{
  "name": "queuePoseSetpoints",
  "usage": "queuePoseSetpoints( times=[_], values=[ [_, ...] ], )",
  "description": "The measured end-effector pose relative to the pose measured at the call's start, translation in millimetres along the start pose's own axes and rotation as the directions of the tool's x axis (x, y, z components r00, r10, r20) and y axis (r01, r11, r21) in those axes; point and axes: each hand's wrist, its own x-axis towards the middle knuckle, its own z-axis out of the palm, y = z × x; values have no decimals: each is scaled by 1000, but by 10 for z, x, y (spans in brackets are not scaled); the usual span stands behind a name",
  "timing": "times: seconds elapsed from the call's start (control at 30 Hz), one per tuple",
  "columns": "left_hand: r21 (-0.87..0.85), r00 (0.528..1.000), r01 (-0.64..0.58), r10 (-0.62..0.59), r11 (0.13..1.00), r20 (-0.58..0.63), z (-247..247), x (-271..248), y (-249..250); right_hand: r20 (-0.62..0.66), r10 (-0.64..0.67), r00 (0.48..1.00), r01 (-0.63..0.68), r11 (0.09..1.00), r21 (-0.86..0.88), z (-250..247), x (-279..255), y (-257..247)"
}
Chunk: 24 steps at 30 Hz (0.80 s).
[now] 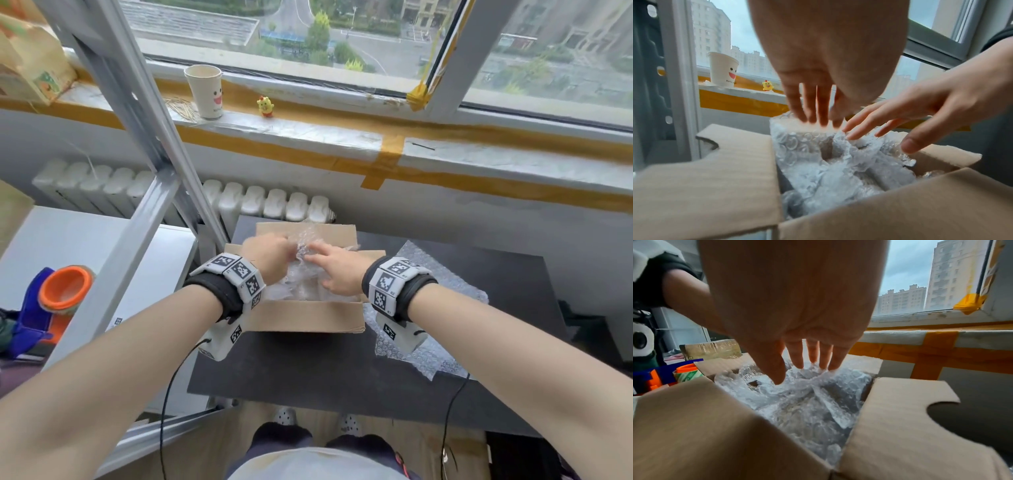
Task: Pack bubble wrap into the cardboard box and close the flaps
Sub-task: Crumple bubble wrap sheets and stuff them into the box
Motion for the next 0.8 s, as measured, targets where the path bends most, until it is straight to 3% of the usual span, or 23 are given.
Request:
queuePoseSetpoints(
  times=[0.07,0.13,0.33,0.53,0.67,0.8],
  values=[
    [-19,969,-62,55,998,-239,-2,-42,-44,38,10,999,-9,1000,-13,-23,1,-22],
    [-25,953,-124,112,992,-282,58,-45,-95,76,14,997,-11,999,-41,-59,-15,-49],
    [-64,992,-121,122,991,15,217,-148,-62,238,41,970,-17,995,-99,-94,-36,-67],
    [-26,952,-2,10,1000,307,302,-16,-16,325,145,935,-143,989,-32,-189,68,-94],
    [-66,920,107,-74,992,385,294,139,96,411,191,891,-241,968,73,-243,172,-75],
    [-56,902,136,-100,989,420,316,287,131,442,223,869,-272,961,49,-241,277,-55]
  ],
)
